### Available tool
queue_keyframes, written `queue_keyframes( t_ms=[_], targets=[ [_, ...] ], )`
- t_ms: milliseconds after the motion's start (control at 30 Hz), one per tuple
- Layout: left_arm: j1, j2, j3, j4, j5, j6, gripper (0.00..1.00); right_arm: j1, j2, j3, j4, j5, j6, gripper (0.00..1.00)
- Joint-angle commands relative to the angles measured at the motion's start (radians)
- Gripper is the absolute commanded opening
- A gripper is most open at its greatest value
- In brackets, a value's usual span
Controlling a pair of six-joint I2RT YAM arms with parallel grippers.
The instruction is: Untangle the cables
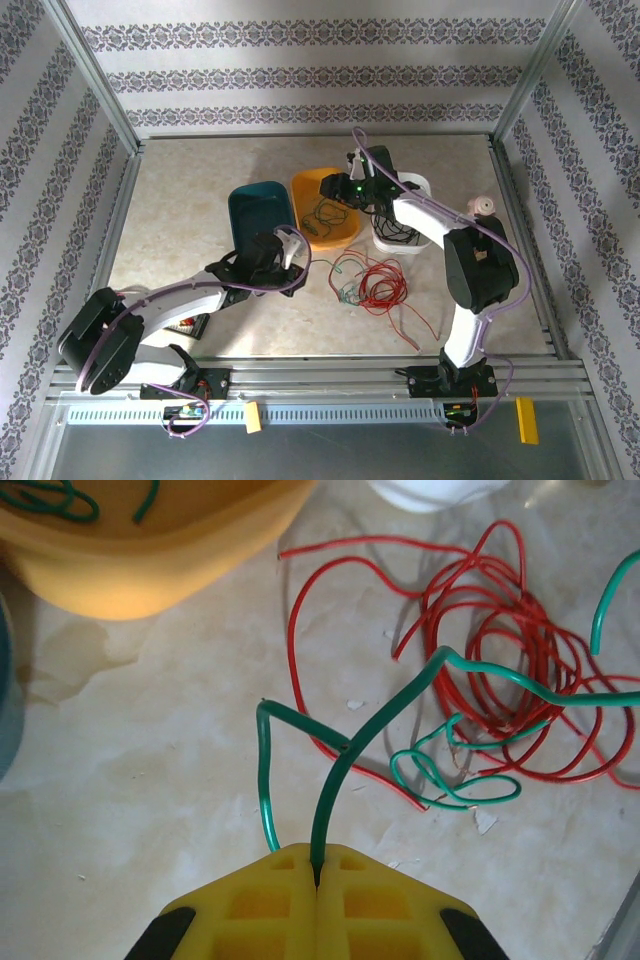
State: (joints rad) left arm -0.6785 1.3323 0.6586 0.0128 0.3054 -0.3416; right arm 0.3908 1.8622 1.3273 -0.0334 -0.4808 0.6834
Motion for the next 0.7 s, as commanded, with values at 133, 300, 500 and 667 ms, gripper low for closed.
queue_keyframes(
  t_ms=[133,300,500,667],
  targets=[
    [0.062,-0.110,-0.016,0.058,0.005,-0.118,0.00,0.005,-0.163,0.002,0.024,0.031,-0.063,0.63],
    [0.092,-0.091,0.099,-0.012,-0.163,-0.200,0.00,-0.013,-0.385,-0.139,-0.008,0.110,-0.102,0.63],
    [0.096,0.062,0.350,-0.198,-0.381,-0.182,0.00,-0.040,-0.638,-0.324,-0.071,0.210,-0.131,0.65],
    [0.104,0.269,0.549,-0.305,-0.392,-0.297,0.00,-0.061,-0.764,-0.380,-0.148,0.231,-0.153,0.65]
  ],
)
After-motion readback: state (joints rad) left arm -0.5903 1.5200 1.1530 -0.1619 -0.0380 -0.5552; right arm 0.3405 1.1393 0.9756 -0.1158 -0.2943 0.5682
